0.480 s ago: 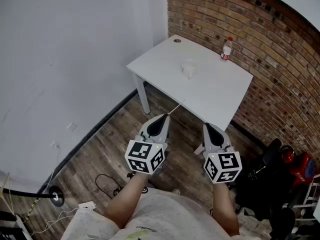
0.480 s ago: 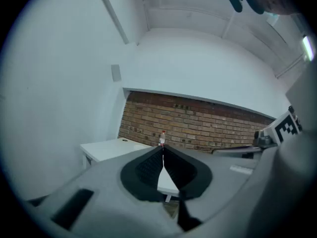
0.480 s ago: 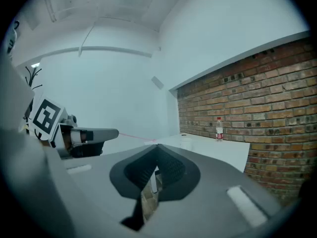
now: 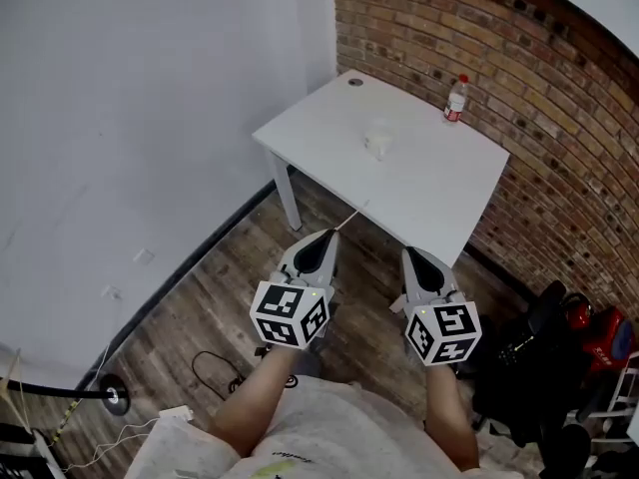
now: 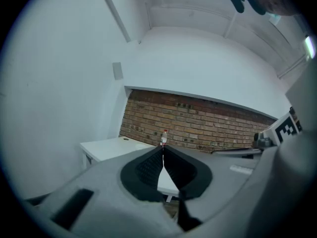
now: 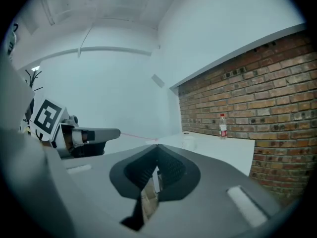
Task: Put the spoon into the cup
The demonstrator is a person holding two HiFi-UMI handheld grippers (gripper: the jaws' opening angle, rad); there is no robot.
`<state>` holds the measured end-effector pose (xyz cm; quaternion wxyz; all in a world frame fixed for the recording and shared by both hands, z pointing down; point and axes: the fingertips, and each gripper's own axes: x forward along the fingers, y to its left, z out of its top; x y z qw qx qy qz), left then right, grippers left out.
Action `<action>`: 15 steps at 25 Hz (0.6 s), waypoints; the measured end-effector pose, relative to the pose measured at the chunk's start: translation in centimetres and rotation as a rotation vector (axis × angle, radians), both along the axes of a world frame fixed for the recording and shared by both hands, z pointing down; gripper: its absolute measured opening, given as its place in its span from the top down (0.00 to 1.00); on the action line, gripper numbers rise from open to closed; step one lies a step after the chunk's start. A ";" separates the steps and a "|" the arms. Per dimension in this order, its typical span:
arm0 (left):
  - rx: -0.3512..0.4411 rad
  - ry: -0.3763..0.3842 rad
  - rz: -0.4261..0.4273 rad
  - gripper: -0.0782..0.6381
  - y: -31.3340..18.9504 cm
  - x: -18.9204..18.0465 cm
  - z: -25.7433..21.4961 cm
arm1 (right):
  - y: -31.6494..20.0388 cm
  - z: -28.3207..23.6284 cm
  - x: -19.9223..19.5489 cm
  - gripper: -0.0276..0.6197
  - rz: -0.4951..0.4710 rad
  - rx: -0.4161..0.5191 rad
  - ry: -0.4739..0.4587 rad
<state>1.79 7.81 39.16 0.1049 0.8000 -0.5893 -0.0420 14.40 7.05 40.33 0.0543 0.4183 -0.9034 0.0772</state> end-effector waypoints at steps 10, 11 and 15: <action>-0.023 0.010 0.073 0.88 -7.6 -4.4 1.0 | -7.1 0.6 -5.0 0.94 0.059 -0.023 0.010; -0.025 0.014 0.083 0.88 -8.5 -5.0 1.0 | -7.9 0.6 -5.6 0.94 0.068 -0.026 0.014; -0.032 0.018 0.125 0.88 -12.0 -7.4 1.1 | -10.9 0.7 -8.2 0.94 0.105 -0.035 0.024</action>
